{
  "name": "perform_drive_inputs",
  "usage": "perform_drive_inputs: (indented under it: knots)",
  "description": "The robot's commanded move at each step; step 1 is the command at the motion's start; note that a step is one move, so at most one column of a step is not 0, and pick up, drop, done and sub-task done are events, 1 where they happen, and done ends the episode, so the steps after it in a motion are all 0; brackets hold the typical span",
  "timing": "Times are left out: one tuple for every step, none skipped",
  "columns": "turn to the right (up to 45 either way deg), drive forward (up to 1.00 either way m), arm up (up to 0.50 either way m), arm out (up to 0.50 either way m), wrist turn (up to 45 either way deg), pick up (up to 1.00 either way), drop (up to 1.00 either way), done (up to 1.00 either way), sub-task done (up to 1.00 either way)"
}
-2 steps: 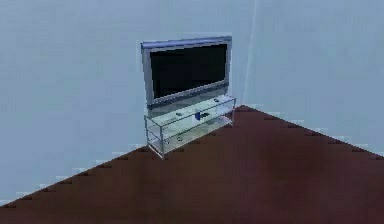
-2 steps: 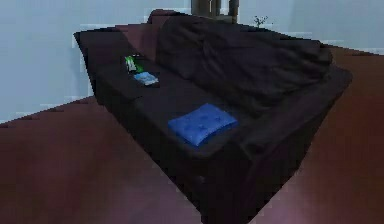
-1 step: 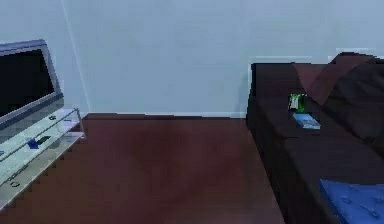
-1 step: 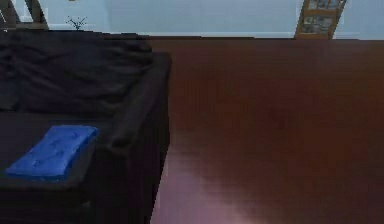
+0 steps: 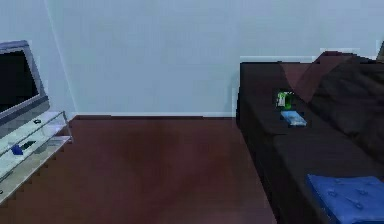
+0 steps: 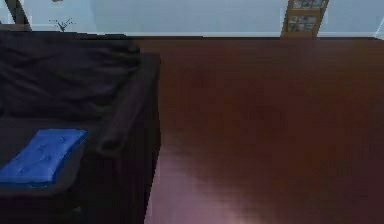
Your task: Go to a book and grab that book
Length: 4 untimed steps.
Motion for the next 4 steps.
perform_drive_inputs:
  knots:
    - [0.0,0.95,0.00,0.00,0.0,0.00,0.00,0.00,0.00]
    - [-36.0,0.00,0.00,0.00,0.0,0.00,0.00,0.00,0.00]
    - [45.0,0.00,0.00,0.00,0.0,0.00,0.00,0.00,0.00]
    - [9.0,0.00,0.00,0.00,0.0,0.00,0.00,0.00,0.00]
